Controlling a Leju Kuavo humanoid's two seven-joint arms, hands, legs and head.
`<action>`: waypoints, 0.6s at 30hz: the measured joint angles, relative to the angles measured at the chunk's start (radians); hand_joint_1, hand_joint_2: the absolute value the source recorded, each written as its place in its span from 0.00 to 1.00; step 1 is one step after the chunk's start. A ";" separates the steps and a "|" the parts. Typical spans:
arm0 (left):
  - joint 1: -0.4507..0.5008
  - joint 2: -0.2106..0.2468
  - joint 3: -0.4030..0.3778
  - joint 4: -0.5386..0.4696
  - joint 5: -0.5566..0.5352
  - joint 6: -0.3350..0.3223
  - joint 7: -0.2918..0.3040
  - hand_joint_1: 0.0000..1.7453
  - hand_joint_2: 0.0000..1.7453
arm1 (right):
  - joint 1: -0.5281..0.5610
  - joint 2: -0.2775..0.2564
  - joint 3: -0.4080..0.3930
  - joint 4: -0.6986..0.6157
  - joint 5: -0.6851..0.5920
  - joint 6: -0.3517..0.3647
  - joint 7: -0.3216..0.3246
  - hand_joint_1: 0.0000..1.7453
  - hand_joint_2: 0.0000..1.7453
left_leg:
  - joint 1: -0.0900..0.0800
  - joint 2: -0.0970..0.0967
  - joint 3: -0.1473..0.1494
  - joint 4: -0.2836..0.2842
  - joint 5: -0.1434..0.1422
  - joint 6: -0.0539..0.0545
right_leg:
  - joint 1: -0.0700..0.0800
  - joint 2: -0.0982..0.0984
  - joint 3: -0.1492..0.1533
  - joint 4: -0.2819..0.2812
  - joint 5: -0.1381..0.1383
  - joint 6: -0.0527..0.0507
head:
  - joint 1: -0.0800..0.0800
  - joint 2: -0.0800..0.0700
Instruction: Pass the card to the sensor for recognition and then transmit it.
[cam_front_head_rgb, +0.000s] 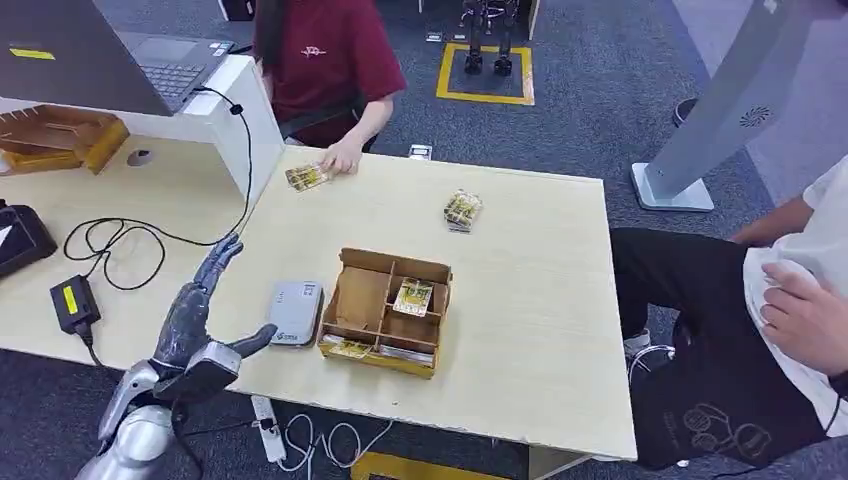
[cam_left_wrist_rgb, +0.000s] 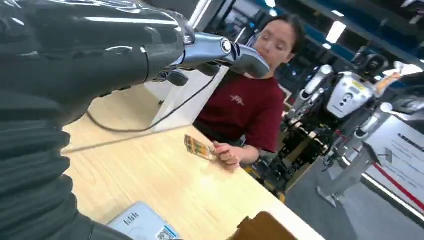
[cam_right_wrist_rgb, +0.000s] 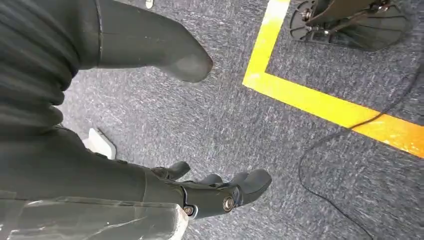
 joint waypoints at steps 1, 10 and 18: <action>0.015 0.005 -0.009 -0.009 -0.037 0.016 0.000 0.00 1.00 | 0.000 0.000 0.000 0.000 0.000 0.000 0.000 0.00 1.00 | 0.000 0.000 0.000 0.000 0.000 0.000 | 0.000 0.000 0.000 0.000 0.000 0.000 | 0.000 0.000; 0.140 0.022 -0.116 -0.029 -0.322 0.224 0.021 0.00 1.00 | 0.000 0.002 -0.014 -0.001 -0.002 0.000 0.001 0.00 0.00 | 0.000 0.000 0.000 0.000 0.000 0.000 | 0.000 0.000 0.000 0.000 0.000 0.000 | 0.000 0.000; 0.159 0.020 -0.250 -0.013 -0.542 0.408 0.156 0.00 1.00 | 0.000 0.008 -0.022 -0.002 0.001 -0.002 0.002 0.00 0.00 | 0.000 0.000 0.000 0.000 0.000 0.000 | 0.000 0.000 0.000 0.000 0.000 0.000 | 0.000 0.000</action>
